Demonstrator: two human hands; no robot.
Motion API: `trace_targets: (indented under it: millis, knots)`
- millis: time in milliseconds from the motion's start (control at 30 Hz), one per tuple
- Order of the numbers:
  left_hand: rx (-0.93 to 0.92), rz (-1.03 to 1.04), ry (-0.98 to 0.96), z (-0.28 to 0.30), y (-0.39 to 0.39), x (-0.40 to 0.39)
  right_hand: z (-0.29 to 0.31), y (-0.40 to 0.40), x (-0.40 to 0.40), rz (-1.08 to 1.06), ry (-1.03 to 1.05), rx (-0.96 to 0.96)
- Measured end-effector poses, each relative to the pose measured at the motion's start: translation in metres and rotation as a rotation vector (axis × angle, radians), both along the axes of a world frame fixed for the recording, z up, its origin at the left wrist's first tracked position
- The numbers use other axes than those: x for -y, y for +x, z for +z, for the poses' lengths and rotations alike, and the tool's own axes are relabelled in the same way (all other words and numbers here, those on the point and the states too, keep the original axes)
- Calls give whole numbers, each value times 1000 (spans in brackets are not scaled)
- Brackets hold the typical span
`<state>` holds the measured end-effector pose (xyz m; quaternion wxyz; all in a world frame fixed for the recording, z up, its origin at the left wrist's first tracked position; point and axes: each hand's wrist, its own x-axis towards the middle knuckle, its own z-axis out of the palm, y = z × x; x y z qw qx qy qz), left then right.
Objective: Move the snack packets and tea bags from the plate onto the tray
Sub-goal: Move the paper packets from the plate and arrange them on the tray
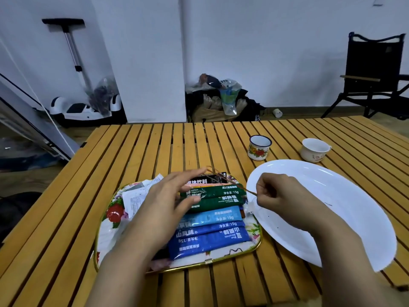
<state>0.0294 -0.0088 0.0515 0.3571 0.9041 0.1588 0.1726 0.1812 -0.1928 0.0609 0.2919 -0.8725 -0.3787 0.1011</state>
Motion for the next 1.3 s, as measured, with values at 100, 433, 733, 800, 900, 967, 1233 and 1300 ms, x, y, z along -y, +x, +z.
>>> trace_targets:
  millis: [100,433,733,800,900,967,1233,1300]
  knots:
    - [-40,-25,20,-3,6,7,-4,4,5,-24,-30,5]
    - [61,26,43,-9,42,24,5,7,22,5,-15,-14]
    - [68,110,30,-7,52,44,-13,27,41,-217,-53,-60]
    - [51,119,21,-6,52,44,-16,32,47,-301,-16,-50]
    - [37,154,2,-3,49,37,-17,35,48,-383,42,-6]
    - [18,204,13,0,41,27,-13,32,42,-402,110,23]
    - [-106,419,6,-6,-7,-10,0,10,-18,-207,250,83]
    - [-157,382,24,-11,-11,-9,1,2,-31,-120,247,78]
